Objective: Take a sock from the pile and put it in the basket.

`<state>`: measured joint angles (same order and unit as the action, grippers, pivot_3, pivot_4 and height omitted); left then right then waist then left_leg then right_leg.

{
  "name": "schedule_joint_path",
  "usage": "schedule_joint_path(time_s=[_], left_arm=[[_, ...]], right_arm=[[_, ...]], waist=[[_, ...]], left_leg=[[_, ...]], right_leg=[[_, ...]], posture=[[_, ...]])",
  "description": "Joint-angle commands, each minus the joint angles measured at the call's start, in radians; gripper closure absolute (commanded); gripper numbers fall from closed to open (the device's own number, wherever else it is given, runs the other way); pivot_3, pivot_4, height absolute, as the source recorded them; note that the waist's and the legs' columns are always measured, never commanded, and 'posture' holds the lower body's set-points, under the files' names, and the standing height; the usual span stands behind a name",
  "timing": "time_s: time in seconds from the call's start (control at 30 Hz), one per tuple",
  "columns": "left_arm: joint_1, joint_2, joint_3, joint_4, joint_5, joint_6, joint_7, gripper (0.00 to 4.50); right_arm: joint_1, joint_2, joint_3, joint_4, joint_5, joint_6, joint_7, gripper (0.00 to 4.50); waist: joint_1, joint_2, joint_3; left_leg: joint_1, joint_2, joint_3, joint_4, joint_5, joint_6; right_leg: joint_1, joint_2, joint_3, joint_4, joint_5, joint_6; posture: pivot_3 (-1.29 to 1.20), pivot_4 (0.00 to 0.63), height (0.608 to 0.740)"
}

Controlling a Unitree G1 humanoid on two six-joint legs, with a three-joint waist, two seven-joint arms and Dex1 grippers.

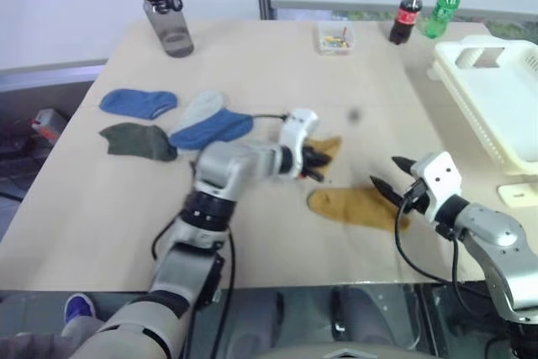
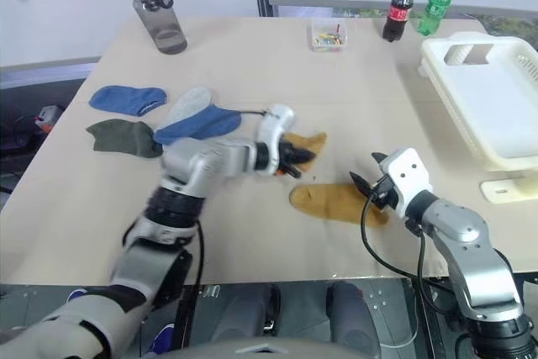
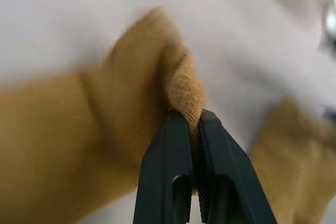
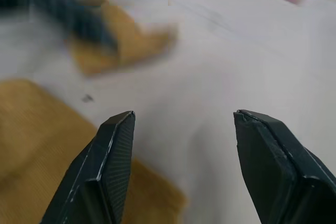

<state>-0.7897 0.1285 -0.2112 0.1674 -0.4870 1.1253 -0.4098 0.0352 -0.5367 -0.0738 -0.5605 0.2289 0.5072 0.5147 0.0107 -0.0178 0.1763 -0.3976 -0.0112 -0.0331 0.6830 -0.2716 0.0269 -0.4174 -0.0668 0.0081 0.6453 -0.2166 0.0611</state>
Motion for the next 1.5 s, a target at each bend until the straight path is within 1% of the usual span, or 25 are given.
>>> schedule_joint_path(time_s=[0.03, 0.07, 0.1, 0.13, 0.23, 0.3, 0.37, 0.43, 0.5, 0.57, 0.67, 0.73, 0.83, 0.93, 1.07, 1.2, 1.3, 1.33, 1.4, 1.5], left_arm=[[-0.038, -0.071, -0.026, 0.063, 0.053, -0.106, -0.002, 3.52], [-0.046, -0.083, -0.029, 0.066, 0.059, -0.118, -0.009, 3.09], [-0.052, -0.089, -0.022, 0.062, 0.058, -0.121, -0.019, 2.57], [-0.051, -0.072, -0.003, 0.039, 0.042, -0.133, -0.055, 2.2], [-0.02, 0.029, 0.059, -0.046, 0.007, -0.196, -0.175, 2.2], [-0.012, 0.087, 0.096, -0.058, -0.007, -0.214, -0.22, 2.2], [-0.006, 0.144, 0.116, -0.047, 0.011, -0.252, -0.244, 2.2], [-0.002, 0.189, 0.113, -0.003, 0.053, -0.289, -0.246, 2.2], [0.01, 0.222, 0.077, 0.035, 0.119, -0.361, -0.247, 2.2], [0.023, 0.23, 0.058, 0.045, 0.153, -0.404, -0.254, 2.2], [0.056, 0.217, 0.058, 0.046, 0.179, -0.418, -0.238, 2.2], [0.082, 0.208, 0.05, -0.001, 0.172, -0.429, -0.259, 2.2], [0.057, 0.099, 0.08, -0.017, 0.111, -0.419, -0.247, 2.2], [-0.015, -0.022, 0.083, 0.038, 0.096, -0.413, -0.222, 2.2], [-0.078, -0.114, 0.07, 0.088, 0.109, -0.436, -0.23, 2.2], [-0.158, -0.187, 0.049, 0.241, 0.148, -0.484, -0.235, 2.2], [-0.204, -0.236, 0.009, 0.398, 0.202, -0.575, -0.264, 2.2], [-0.213, -0.245, 0.002, 0.432, 0.219, -0.608, -0.273, 2.2], [-0.219, -0.24, 0.021, 0.436, 0.216, -0.63, -0.29, 2.2], [-0.181, -0.153, 0.078, 0.329, 0.191, -0.604, -0.306, 2.2]], right_arm=[[0.025, -0.002, -0.047, -0.089, 0.005, 0.036, -0.037, 1.42], [0.03, -0.004, -0.049, -0.099, 0.006, 0.048, -0.042, 1.42], [0.032, -0.004, -0.05, -0.109, 0.01, 0.062, -0.047, 1.42], [0.015, 0.005, -0.048, -0.11, 0.017, 0.083, -0.059, 1.42], [-0.061, 0.043, -0.026, -0.096, 0.056, 0.158, -0.086, 1.42], [-0.115, 0.067, -0.008, -0.062, 0.068, 0.194, -0.097, 1.42], [-0.167, 0.087, 0.013, -0.017, 0.069, 0.226, -0.108, 1.42], [-0.211, 0.1, 0.041, 0.033, 0.061, 0.246, -0.113, 1.42], [-0.25, 0.116, 0.066, 0.089, 0.057, 0.249, -0.111, 1.42], [-0.279, 0.132, 0.082, 0.143, 0.059, 0.235, -0.103, 1.42], [-0.328, 0.135, 0.118, 0.255, 0.032, 0.184, -0.078, 1.42], [-0.35, 0.125, 0.118, 0.269, 0.031, 0.17, -0.062, 1.42], [-0.35, 0.103, 0.093, 0.237, 0.048, 0.173, -0.046, 1.42], [-0.307, 0.073, 0.073, 0.174, 0.056, 0.196, -0.046, 1.42], [-0.228, 0.04, 0.019, 0.057, 0.086, 0.247, -0.058, 1.42], [-0.16, 0.023, -0.03, -0.009, 0.096, 0.281, -0.084, 1.42], [-0.135, 0.024, -0.06, -0.037, 0.101, 0.299, -0.106, 1.42], [-0.134, 0.026, -0.066, -0.042, 0.101, 0.305, -0.114, 1.42], [-0.145, 0.026, -0.074, -0.048, 0.099, 0.311, -0.129, 1.42], [-0.203, 0.023, -0.068, -0.003, 0.091, 0.306, -0.138, 1.42]], waist=[[-0.002, 0.0, 0.0], [-0.002, 0.0, 0.0], [-0.003, 0.0, 0.0], [-0.004, 0.0, 0.0], [-0.025, 0.001, 0.0], [-0.031, 0.001, 0.0], [-0.029, 0.002, 0.0], [-0.022, 0.001, -0.001], [-0.014, 0.001, -0.001], [-0.01, 0.001, 0.0], [-0.005, 0.001, 0.0], [-0.005, 0.002, 0.0], [0.004, 0.002, 0.0], [0.011, 0.001, 0.0], [0.0, 0.002, 0.0], [-0.014, 0.002, 0.0], [-0.016, 0.002, 0.0], [-0.016, 0.002, 0.0], [-0.022, 0.002, 0.0], [-0.031, 0.002, 0.0]], left_leg=[[0.0, 0.0, 0.0, 0.0, -0.002, 0.003], [0.0, 0.0, 0.0, 0.0, -0.002, 0.004], [0.0, 0.0, 0.0, 0.0, -0.002, 0.004], [0.001, 0.001, 0.001, 0.0, -0.002, 0.004], [0.001, 0.003, 0.002, 0.0, -0.002, 0.004], [0.002, 0.004, 0.002, 0.0, -0.002, 0.004], [0.003, 0.004, 0.002, 0.0, -0.002, 0.004], [0.003, 0.004, 0.002, 0.0, -0.002, 0.004], [0.002, 0.002, 0.001, 0.0, -0.002, 0.004], [0.001, 0.002, 0.001, 0.0, -0.002, 0.004], [-0.001, 0.001, 0.002, 0.0, -0.001, 0.002], [-0.001, 0.001, 0.001, 0.0, -0.001, 0.002], [-0.002, 0.001, 0.0, 0.0, -0.001, 0.002], [-0.003, 0.001, -0.001, 0.002, -0.002, 0.004], [-0.002, -0.001, -0.001, 0.001, -0.003, 0.005], [0.0, 0.0, 0.0, 0.0, -0.003, 0.005], [0.0, 0.0, 0.0, 0.001, -0.003, 0.005], [0.0, 0.0, 0.0, 0.001, -0.003, 0.005], [0.0, 0.0, 0.0, 0.001, -0.003, 0.005], [0.001, 0.001, 0.001, 0.0, -0.003, 0.005]], right_leg=[[0.0, 0.0, 0.0, 0.0, 0.0, 0.0], [0.0, 0.0, 0.0, 0.0, 0.0, 0.0], [0.0, 0.001, 0.0, 0.0, 0.0, 0.0], [0.0, 0.001, 0.001, 0.0, 0.0, 0.0], [0.0, 0.002, 0.002, 0.0, 0.0, 0.0], [0.0, 0.003, 0.003, 0.001, 0.0, 0.0], [0.0, 0.004, 0.003, 0.001, 0.0, -0.001], [0.0, 0.004, 0.003, 0.001, 0.0, -0.001], [0.0, 0.002, 0.002, 0.0, 0.0, 0.0], [0.0, 0.002, 0.002, -0.001, 0.0, 0.0], [0.0, 0.001, 0.002, -0.002, 0.0, 0.0], [-0.001, 0.001, 0.001, -0.003, 0.0, 0.0], [-0.001, 0.001, 0.0, -0.002, 0.0, 0.0], [0.0, 0.0, -0.002, -0.002, 0.0, 0.0], [0.001, -0.001, -0.002, -0.002, 0.0, 0.0], [0.001, 0.0, -0.001, -0.002, 0.0, 0.001], [0.002, 0.001, -0.001, -0.001, 0.0, 0.001], [0.002, 0.001, -0.001, -0.001, 0.0, 0.001], [0.002, 0.001, -0.001, -0.001, 0.0, 0.001], [0.001, 0.002, 0.001, -0.001, 0.0, 0.001]], posture=[[0.0, 0.15, 0.74], [0.0, 0.15, 0.74], [0.0, 0.15, 0.74], [0.0, 0.15, 0.74], [0.0, 0.15, 0.74], [0.0, 0.15, 0.74], [0.0, 0.15, 0.74], [0.0, 0.15, 0.74], [0.0, 0.15, 0.74], [0.0, 0.15, 0.74], [0.0, 0.15, 0.74], [0.0, 0.15, 0.74], [0.0, 0.15, 0.74], [0.0, 0.15, 0.74], [0.0, 0.15, 0.74], [0.0, 0.15, 0.74], [0.0, 0.15, 0.74], [0.0, 0.15, 0.74], [0.0, 0.15, 0.74], [0.0, 0.15, 0.74]])
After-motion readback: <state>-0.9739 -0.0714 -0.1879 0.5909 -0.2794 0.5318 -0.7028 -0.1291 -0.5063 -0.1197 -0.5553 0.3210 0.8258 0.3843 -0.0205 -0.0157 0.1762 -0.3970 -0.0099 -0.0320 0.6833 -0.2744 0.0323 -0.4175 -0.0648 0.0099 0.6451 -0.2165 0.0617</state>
